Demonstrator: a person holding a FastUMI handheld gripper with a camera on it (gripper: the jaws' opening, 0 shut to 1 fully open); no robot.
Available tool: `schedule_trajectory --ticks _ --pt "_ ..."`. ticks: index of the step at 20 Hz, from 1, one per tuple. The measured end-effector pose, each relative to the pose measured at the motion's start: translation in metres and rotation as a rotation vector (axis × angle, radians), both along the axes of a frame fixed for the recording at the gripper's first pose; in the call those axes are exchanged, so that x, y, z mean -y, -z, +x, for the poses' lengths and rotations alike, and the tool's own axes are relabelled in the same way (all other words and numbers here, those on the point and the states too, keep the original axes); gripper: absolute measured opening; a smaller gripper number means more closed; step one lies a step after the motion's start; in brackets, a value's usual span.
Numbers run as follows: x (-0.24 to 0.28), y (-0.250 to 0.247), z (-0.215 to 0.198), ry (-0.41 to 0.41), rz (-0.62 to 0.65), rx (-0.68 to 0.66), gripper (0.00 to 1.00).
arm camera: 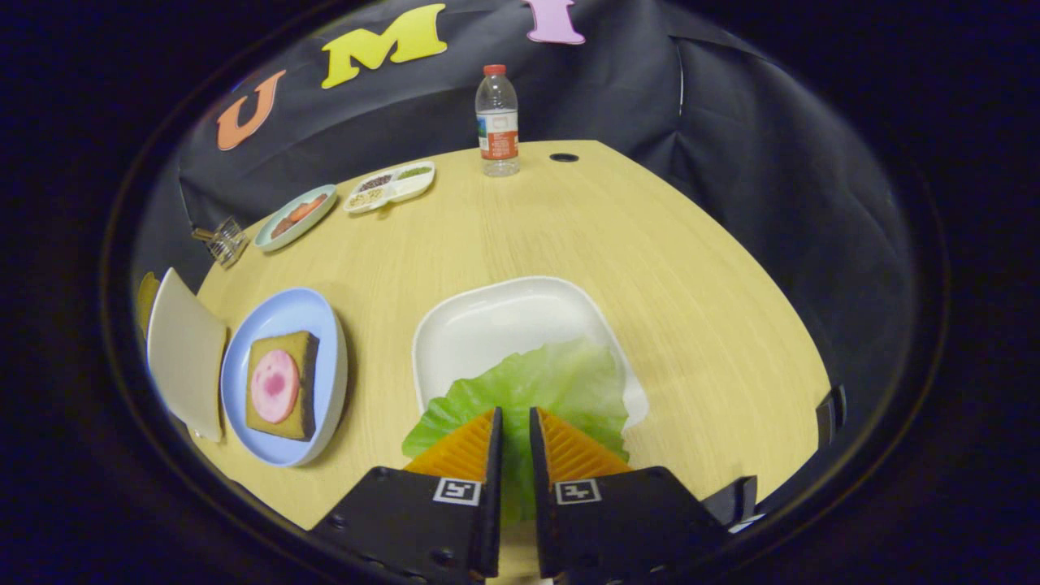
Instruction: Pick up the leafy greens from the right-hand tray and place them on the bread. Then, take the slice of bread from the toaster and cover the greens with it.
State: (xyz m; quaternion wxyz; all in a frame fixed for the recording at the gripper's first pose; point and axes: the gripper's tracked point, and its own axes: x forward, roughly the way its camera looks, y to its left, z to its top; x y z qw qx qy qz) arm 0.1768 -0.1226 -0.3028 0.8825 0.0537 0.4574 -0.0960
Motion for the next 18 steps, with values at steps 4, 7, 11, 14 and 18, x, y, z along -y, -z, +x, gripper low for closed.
schedule_trajectory --ticks 4,7,11,14,18 --pt "0.002 0.002 0.001 -0.007 -0.026 0.009 0.18" --pt "0.002 0.004 0.002 -0.013 -0.051 0.010 0.01" --pt "-0.003 -0.012 0.002 -0.022 -0.043 -0.004 0.21" --pt "-0.001 -0.014 0.001 -0.016 -0.041 0.008 0.83" --pt "0.000 0.002 0.003 -0.016 -0.043 -0.029 0.84"
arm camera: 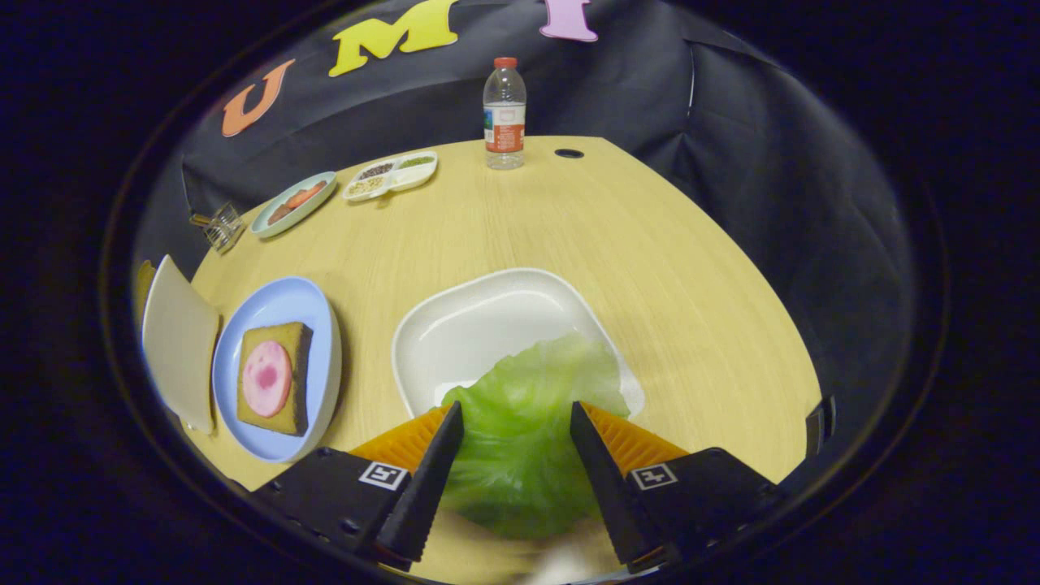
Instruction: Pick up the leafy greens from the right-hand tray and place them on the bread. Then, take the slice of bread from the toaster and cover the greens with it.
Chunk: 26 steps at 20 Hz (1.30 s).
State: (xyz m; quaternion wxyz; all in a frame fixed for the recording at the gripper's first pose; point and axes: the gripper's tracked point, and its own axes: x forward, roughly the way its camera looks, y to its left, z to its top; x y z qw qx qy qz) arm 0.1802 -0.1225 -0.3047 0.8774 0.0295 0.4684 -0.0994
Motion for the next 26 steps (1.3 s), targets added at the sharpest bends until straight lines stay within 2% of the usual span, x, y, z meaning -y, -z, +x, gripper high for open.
schedule_trajectory --ticks 3,4,6,9,12,17,22,26 --pt "-0.006 0.002 0.000 -0.022 0.009 -0.004 0.59" --pt "-0.006 0.002 0.003 -0.015 0.015 0.008 0.58" --pt "-0.006 0.000 0.004 -0.004 -0.005 0.026 0.01" --pt "-0.009 -0.012 0.002 0.006 -0.005 0.019 0.00" --pt "-0.028 -0.049 0.005 -0.016 0.018 0.091 0.00" --pt "-0.107 -0.084 0.014 -0.111 0.093 0.164 0.00" --pt "-0.195 -0.061 0.037 -0.215 0.097 0.144 0.00" --pt "-0.236 -0.029 0.054 -0.246 0.048 0.099 0.00"
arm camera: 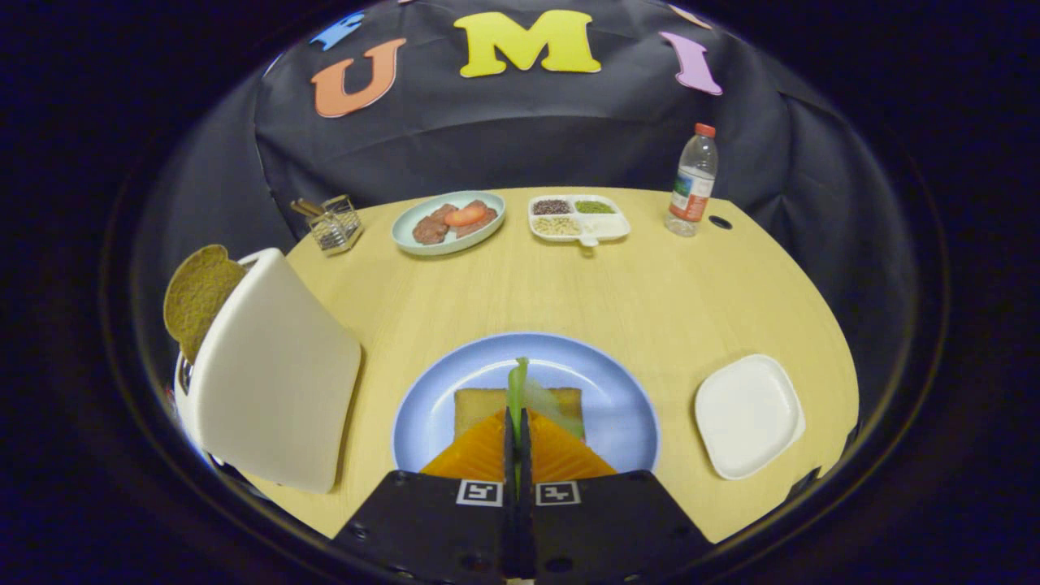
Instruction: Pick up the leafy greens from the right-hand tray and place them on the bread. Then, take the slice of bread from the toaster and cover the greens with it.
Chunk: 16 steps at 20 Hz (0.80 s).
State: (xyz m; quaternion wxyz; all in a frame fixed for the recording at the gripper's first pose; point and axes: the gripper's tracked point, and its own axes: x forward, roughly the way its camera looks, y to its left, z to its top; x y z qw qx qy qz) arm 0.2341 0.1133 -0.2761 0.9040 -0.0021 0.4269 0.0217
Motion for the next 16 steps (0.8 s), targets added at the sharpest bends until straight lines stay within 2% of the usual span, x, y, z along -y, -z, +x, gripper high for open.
schedule_trajectory --ticks 3,4,10,16 --pt "-0.012 0.010 0.001 -0.010 -0.028 -0.006 0.06" --pt "-0.010 0.010 0.000 -0.002 -0.042 0.001 0.26" --pt "0.001 -0.015 -0.013 0.036 -0.086 0.064 0.96" --pt "-0.012 -0.069 -0.044 0.037 -0.052 0.137 0.97"
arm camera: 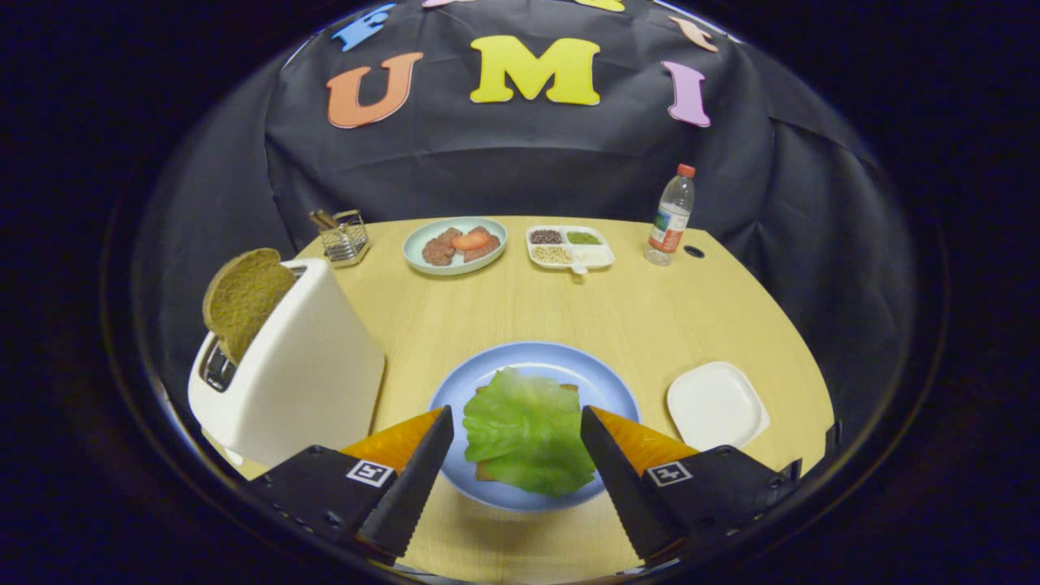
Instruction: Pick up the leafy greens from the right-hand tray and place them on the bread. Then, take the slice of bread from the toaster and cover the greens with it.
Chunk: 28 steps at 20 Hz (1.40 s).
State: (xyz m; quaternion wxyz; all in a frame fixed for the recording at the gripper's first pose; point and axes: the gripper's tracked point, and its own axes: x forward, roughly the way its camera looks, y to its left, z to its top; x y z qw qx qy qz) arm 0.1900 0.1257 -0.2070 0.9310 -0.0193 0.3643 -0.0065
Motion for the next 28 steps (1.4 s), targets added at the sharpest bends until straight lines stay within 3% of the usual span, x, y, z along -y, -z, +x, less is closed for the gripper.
schedule_trajectory --ticks 9,16,19,22,25,28 --pt "-0.090 -0.094 -0.017 -0.097 0.134 0.131 0.97" --pt "-0.181 -0.093 0.012 -0.191 0.138 0.123 0.97" --pt "-0.197 -0.075 0.029 -0.184 0.120 0.062 0.97" --pt "-0.198 -0.065 0.044 -0.156 0.090 0.029 0.71" --pt "-0.199 -0.057 0.049 -0.160 0.104 0.007 0.71" --pt "-0.191 -0.055 0.047 -0.156 0.095 -0.016 0.20"
